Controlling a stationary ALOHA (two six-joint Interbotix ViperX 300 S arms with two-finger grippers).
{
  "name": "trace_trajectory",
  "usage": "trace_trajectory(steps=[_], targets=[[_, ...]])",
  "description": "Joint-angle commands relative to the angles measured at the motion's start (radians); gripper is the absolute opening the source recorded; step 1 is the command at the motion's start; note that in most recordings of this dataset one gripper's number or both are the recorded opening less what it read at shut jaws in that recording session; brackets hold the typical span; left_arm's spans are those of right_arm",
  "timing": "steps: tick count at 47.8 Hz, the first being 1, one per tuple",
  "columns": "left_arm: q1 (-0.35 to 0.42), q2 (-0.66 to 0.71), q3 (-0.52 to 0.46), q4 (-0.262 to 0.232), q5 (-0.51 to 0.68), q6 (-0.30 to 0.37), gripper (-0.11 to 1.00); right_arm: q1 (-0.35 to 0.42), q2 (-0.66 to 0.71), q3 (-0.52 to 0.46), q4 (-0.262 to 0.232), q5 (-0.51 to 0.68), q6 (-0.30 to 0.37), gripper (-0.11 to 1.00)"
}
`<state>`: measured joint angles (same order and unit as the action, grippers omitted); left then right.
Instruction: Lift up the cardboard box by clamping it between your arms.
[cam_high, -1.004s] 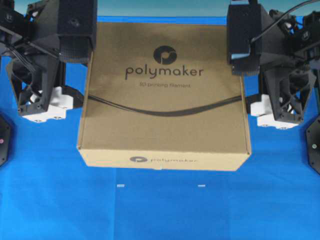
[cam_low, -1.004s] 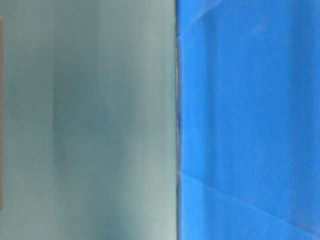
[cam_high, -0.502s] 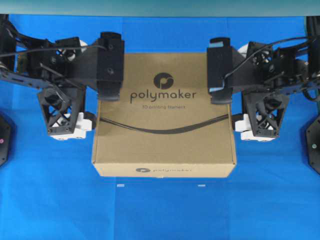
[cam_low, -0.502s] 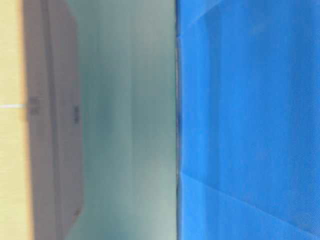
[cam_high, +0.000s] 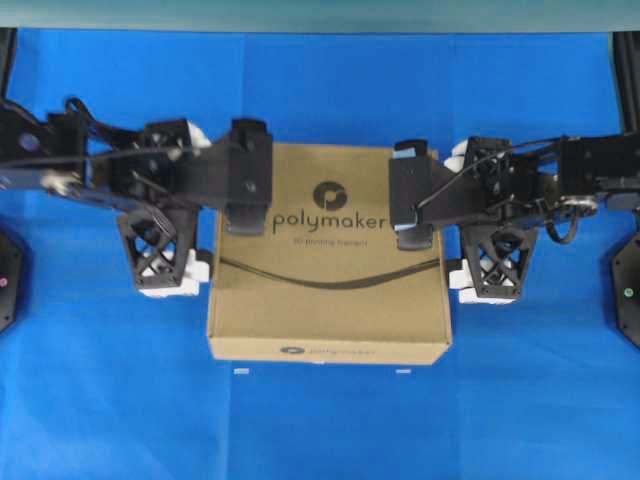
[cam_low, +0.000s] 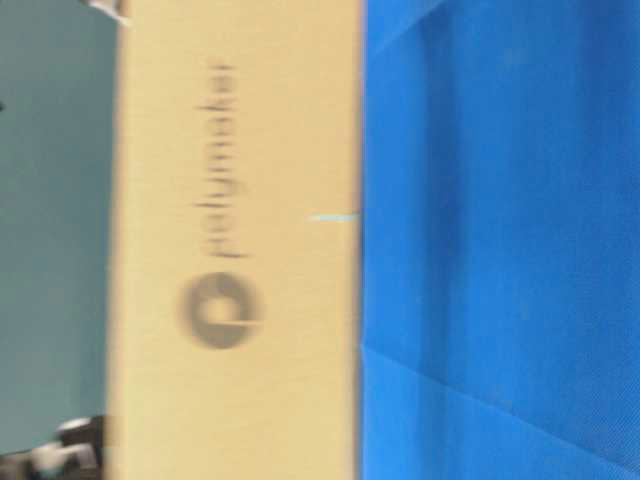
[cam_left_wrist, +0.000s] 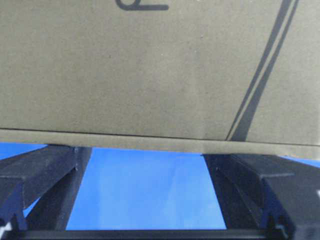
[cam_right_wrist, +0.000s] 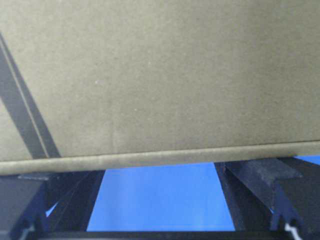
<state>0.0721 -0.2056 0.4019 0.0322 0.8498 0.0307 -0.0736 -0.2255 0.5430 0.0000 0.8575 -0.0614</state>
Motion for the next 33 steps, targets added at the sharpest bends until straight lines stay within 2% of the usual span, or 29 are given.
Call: trace_trajectory(steps=[1,12,19,33], targets=[[0.012,0.005,0.005,0.000,-0.133,-0.008,0.86,-0.008,0.008,-0.003,0.005,-0.133,0.020,0.98],[0.021,0.049,0.095,0.000,-0.239,-0.009,0.86,-0.011,0.066,0.051,0.005,-0.227,0.018,0.98],[0.023,0.095,0.121,0.000,-0.316,-0.009,0.86,-0.011,0.126,0.069,0.005,-0.291,0.018,0.98],[0.028,0.193,0.147,0.000,-0.390,-0.008,0.86,-0.012,0.213,0.078,0.005,-0.365,0.006,0.98]])
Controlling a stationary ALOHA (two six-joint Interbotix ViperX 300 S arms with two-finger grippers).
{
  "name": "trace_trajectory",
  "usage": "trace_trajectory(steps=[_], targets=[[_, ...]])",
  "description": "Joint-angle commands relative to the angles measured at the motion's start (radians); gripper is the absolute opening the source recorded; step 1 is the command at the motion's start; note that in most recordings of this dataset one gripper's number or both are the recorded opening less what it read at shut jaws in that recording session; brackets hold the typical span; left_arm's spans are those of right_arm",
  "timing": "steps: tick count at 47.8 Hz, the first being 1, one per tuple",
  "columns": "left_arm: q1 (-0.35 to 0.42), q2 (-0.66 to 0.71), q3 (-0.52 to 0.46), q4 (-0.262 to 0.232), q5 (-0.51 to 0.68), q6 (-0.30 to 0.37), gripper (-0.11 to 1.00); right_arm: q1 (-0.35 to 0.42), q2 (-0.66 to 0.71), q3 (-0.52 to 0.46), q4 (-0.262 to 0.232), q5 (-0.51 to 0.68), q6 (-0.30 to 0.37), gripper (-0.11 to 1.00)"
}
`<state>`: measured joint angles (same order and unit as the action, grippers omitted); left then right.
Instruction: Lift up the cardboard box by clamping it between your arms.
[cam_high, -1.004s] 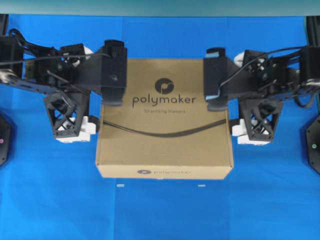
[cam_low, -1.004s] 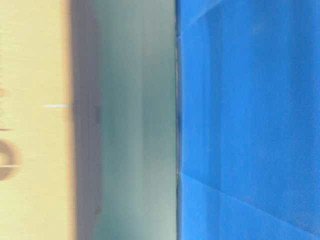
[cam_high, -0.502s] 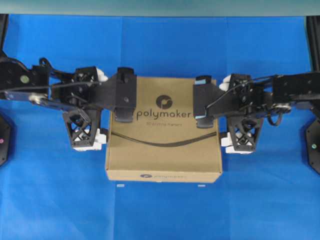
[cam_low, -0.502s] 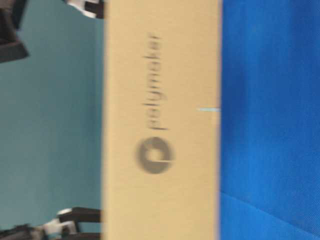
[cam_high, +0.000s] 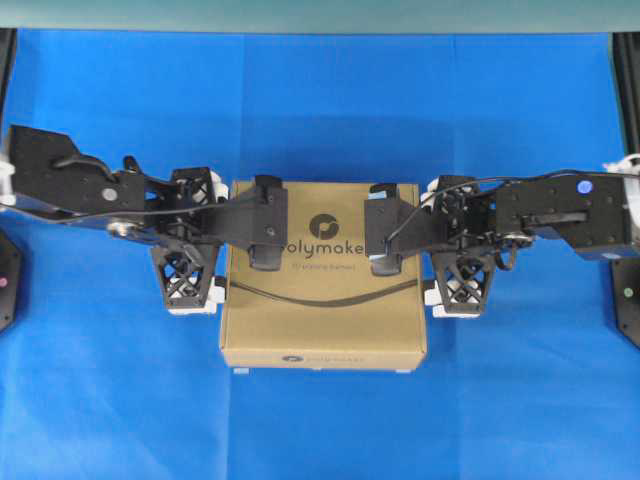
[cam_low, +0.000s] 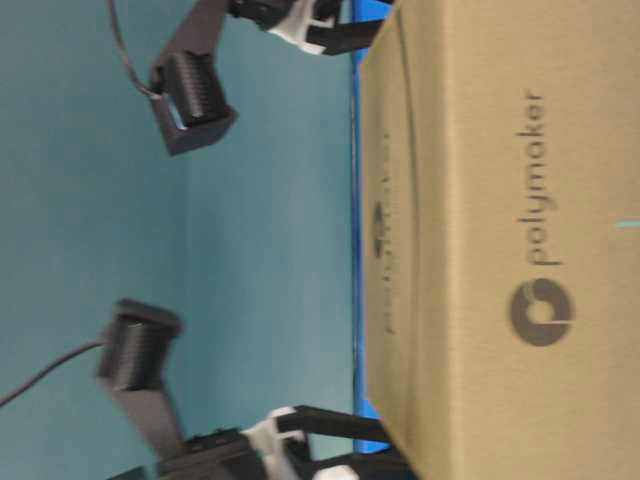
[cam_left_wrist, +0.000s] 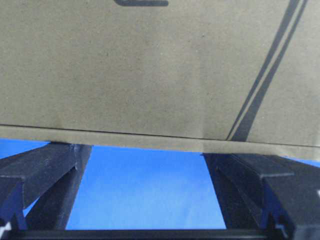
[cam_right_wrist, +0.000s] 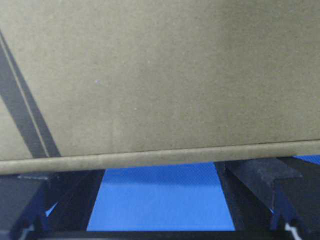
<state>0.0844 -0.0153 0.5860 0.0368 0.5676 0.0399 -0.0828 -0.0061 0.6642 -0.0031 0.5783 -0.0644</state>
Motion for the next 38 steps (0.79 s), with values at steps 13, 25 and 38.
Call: trace_trajectory(steps=[13,25,38], targets=[[0.020,0.054,-0.017,-0.005,-0.170,-0.017,0.86,-0.014,0.031,-0.041,0.008,-0.109,-0.017,0.98],[0.018,0.066,0.008,-0.005,-0.178,-0.018,0.86,-0.005,0.066,-0.043,0.017,-0.124,-0.009,0.98],[0.009,0.054,0.055,-0.005,-0.209,-0.021,0.86,0.012,0.075,-0.043,0.032,-0.127,0.006,0.98]])
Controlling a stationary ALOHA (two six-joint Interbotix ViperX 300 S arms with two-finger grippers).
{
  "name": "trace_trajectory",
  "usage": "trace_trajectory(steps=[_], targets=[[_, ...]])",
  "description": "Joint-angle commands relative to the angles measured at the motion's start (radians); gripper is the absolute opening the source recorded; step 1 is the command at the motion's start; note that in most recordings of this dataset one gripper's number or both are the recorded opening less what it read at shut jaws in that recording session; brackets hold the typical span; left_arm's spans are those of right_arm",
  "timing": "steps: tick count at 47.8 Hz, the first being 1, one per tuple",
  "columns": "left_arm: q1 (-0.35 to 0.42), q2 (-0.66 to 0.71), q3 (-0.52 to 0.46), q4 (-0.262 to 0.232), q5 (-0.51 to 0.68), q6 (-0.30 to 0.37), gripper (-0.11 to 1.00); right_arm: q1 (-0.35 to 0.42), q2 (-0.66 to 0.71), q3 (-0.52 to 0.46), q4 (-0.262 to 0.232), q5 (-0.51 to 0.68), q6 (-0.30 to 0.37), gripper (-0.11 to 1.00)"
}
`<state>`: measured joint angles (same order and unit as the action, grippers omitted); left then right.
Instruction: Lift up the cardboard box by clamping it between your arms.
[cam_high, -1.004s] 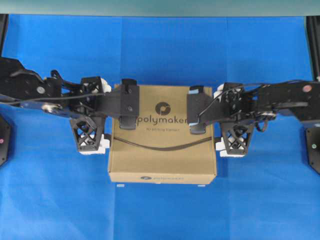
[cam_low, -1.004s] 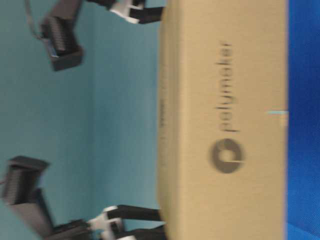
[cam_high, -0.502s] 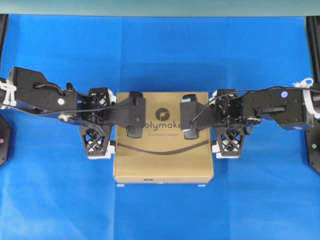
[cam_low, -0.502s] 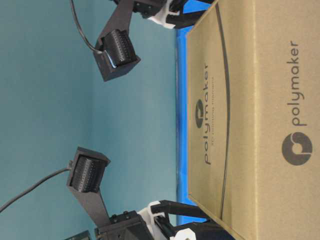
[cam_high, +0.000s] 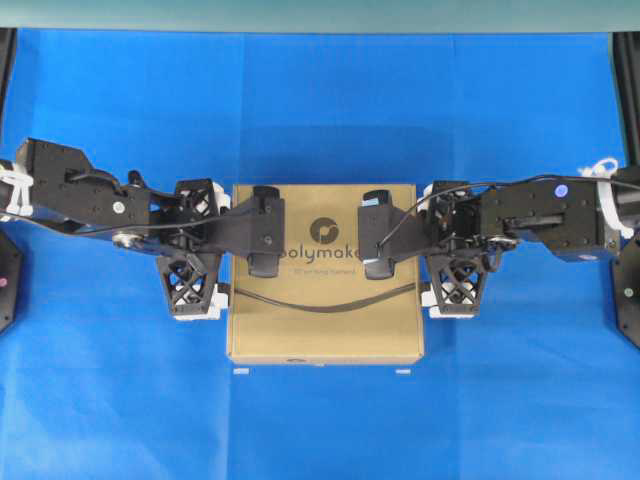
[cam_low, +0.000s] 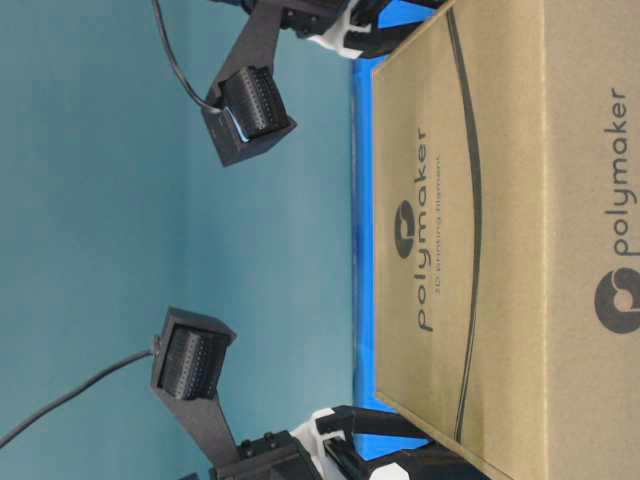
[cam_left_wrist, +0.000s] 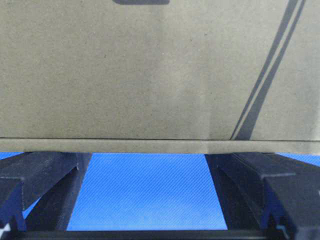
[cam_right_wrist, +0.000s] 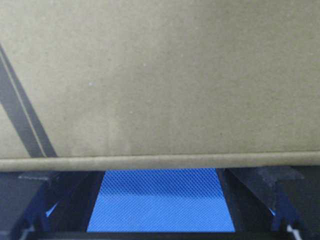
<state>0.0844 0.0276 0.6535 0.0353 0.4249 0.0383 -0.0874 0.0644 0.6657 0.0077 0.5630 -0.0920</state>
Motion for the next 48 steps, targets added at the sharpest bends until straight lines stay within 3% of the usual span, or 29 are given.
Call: trace_trajectory(steps=[1,38,48], targets=[[0.009,0.008,-0.009,-0.003,-0.066,-0.020,0.86,0.020,0.005,-0.044,0.021,-0.114,0.035,0.98],[-0.006,-0.080,0.040,-0.003,-0.061,-0.017,0.86,0.017,-0.080,0.009,0.025,-0.091,0.046,0.98],[-0.005,-0.084,0.044,-0.003,-0.058,-0.015,0.86,0.009,-0.130,0.071,0.023,-0.086,0.101,0.98]])
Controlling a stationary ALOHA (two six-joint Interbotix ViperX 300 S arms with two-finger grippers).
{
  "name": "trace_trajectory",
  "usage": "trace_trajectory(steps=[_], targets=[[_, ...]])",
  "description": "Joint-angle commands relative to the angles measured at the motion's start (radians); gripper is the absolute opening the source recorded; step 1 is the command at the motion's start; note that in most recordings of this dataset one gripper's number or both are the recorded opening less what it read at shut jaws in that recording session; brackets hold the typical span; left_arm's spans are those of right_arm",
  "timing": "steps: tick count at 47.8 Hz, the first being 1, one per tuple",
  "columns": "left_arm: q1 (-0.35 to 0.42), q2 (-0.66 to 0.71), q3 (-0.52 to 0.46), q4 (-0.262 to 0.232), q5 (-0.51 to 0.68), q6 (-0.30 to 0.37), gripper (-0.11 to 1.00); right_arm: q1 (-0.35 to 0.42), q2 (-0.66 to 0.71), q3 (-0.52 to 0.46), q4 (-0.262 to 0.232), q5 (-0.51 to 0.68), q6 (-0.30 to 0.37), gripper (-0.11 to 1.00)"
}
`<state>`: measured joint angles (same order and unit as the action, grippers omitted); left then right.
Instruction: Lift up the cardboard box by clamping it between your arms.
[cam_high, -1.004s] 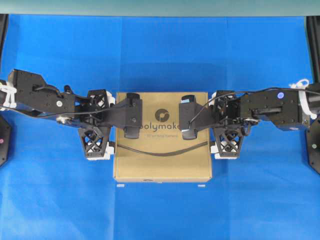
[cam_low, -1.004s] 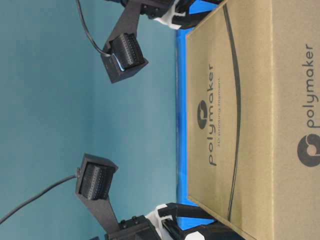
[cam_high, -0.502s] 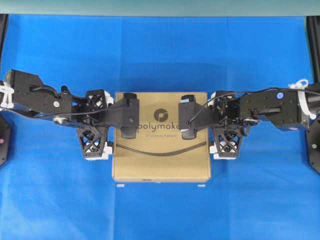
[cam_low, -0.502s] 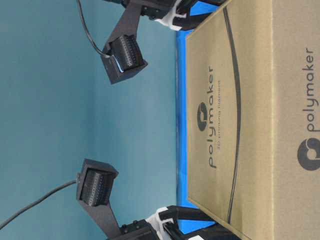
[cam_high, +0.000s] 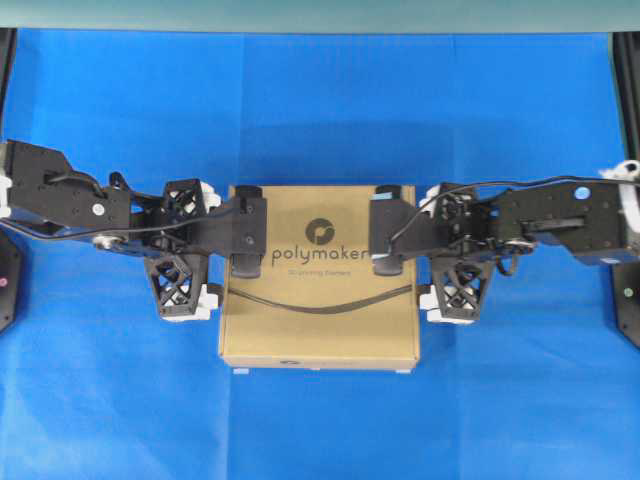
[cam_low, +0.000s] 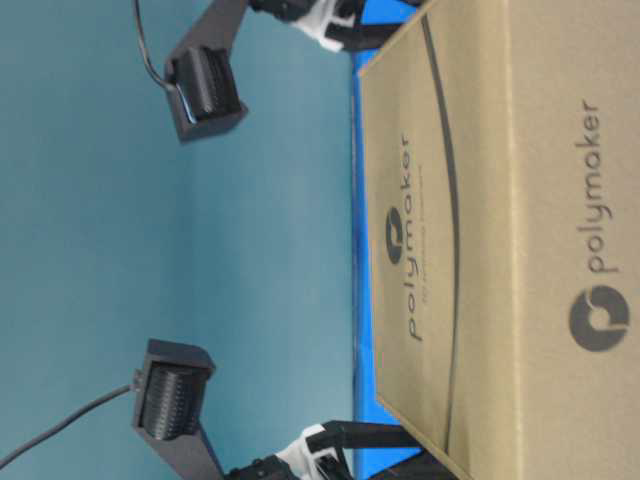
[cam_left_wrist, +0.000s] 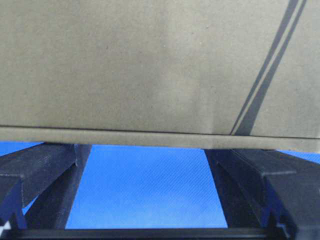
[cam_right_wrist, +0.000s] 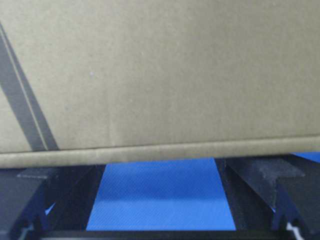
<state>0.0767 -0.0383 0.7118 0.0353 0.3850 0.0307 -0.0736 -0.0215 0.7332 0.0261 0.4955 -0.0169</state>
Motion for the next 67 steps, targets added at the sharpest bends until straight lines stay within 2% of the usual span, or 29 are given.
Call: trace_trajectory(steps=[1,20,35,44,51,58,67], targets=[[0.005,-0.018,-0.012,-0.003,-0.017,-0.008,0.86,-0.005,-0.049,0.009,0.005,-0.021,0.029,0.98],[0.009,-0.092,0.054,-0.003,0.034,-0.025,0.86,-0.003,-0.132,0.127,0.002,-0.071,0.048,0.98],[-0.002,-0.339,0.150,-0.003,0.025,-0.023,0.86,0.003,-0.333,0.201,0.002,-0.072,0.058,0.98],[-0.035,-0.479,0.202,-0.003,0.018,-0.025,0.86,0.003,-0.468,0.238,0.002,-0.083,0.058,0.98],[-0.054,-0.558,0.239,-0.003,-0.014,-0.028,0.86,0.003,-0.565,0.284,0.002,-0.172,0.058,0.98],[-0.060,-0.624,0.270,-0.003,-0.100,-0.028,0.86,0.003,-0.640,0.313,0.002,-0.252,0.055,0.98],[-0.055,-0.704,0.296,-0.003,-0.126,-0.028,0.86,0.003,-0.709,0.337,0.003,-0.252,0.058,0.98]])
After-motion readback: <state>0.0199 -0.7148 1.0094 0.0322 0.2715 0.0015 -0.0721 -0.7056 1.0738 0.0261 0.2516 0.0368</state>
